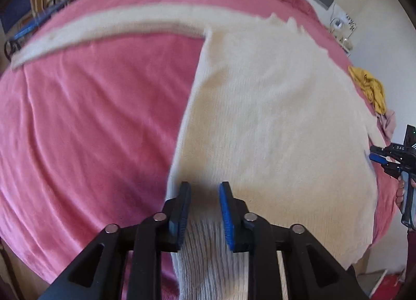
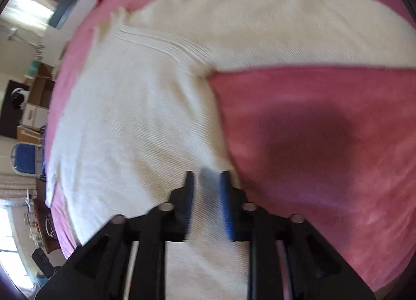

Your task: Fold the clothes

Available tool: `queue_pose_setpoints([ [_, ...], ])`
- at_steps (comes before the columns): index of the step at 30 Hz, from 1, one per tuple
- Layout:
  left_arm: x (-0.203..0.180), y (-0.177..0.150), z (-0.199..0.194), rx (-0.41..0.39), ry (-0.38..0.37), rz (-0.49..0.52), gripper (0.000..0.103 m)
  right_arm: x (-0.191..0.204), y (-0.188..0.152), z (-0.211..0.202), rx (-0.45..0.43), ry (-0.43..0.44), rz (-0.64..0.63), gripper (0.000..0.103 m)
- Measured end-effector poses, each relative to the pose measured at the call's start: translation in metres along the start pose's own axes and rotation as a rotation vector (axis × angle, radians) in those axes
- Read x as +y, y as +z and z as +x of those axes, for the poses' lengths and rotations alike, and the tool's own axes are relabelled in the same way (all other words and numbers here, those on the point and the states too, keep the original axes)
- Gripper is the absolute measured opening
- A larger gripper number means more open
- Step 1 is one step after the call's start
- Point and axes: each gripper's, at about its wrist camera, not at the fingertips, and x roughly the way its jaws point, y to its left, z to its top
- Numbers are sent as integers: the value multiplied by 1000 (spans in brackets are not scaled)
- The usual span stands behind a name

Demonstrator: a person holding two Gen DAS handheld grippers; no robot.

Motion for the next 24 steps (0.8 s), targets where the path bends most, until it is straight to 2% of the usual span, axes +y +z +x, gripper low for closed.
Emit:
queue_pose_setpoints([
  [2,-12,20,1,-38,-15,18,32,30,3,8,37,93,-67,70],
  [3,-17,30,12,-25,0,29,33,43,5,14,55,128,-97,71],
  [10,-51,103,86,68,109,110,34,86,11,82,185,90,-207,71],
  [11,-48,105,99,95,133,115,34,73,12,85,181,75,-188,68],
  [12,-46,102,101,106,139,112,36,60,12,87,177,60,-169,59],
  [14,-48,95,92,89,119,102,36,35,16,87,169,57,-105,22],
  [17,-51,84,77,65,89,88,36,15,20,83,172,116,-64,20],
  [19,-52,77,67,49,69,79,34,9,20,72,165,152,-71,24],
  [21,-54,70,58,32,49,69,34,-6,19,41,112,247,-52,50],
  [24,-57,59,43,8,19,55,34,-56,27,-14,7,340,21,57],
])
